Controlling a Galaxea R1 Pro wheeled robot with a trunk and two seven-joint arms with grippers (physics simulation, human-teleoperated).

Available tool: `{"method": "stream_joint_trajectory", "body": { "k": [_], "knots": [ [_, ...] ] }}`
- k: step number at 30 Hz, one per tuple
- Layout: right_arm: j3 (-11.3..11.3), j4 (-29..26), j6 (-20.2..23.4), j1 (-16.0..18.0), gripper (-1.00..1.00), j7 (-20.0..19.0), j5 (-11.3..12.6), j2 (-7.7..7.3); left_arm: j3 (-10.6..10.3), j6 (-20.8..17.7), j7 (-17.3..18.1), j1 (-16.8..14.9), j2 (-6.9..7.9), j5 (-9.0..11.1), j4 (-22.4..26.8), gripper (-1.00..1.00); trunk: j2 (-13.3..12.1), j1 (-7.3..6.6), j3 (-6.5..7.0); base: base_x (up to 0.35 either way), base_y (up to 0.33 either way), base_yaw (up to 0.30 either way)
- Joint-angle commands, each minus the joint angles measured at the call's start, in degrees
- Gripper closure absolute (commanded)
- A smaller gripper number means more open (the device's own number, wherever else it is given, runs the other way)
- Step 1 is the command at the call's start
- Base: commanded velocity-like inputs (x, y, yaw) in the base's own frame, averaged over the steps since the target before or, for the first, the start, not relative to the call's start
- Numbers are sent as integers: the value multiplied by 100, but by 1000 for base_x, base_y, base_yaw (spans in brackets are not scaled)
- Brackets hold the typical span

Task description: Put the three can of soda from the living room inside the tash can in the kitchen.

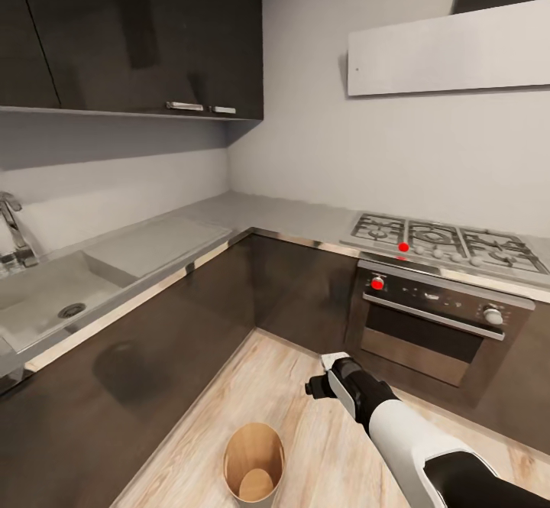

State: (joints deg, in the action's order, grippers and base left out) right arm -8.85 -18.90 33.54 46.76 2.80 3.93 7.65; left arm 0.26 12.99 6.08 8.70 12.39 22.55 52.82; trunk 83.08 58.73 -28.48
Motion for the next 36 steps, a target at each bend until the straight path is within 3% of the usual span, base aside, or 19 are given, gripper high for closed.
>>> {"method": "stream_joint_trajectory", "body": {
  "k": [1,14,19,36],
  "knots": [
    [-2,0,-8,0,-100,0,-1,2,0,0,0,0,-2,-1,0,-100,0,0,0,0,25,0],
    [-38,-127,-139,0,-100,33,-8,36,0,2,-2,1,-8,-7,0,-100,0,0,-2,0,6,16],
    [-50,-106,-500,0,-100,49,-23,49,0,2,-2,5,-9,-6,0,-100,0,0,-3,0,0,206],
    [-64,-82,-585,0,-100,54,-50,70,-3,-3,-18,5,-9,-15,-1,-100,0,0,-4,0,-12,256]
  ]
}}
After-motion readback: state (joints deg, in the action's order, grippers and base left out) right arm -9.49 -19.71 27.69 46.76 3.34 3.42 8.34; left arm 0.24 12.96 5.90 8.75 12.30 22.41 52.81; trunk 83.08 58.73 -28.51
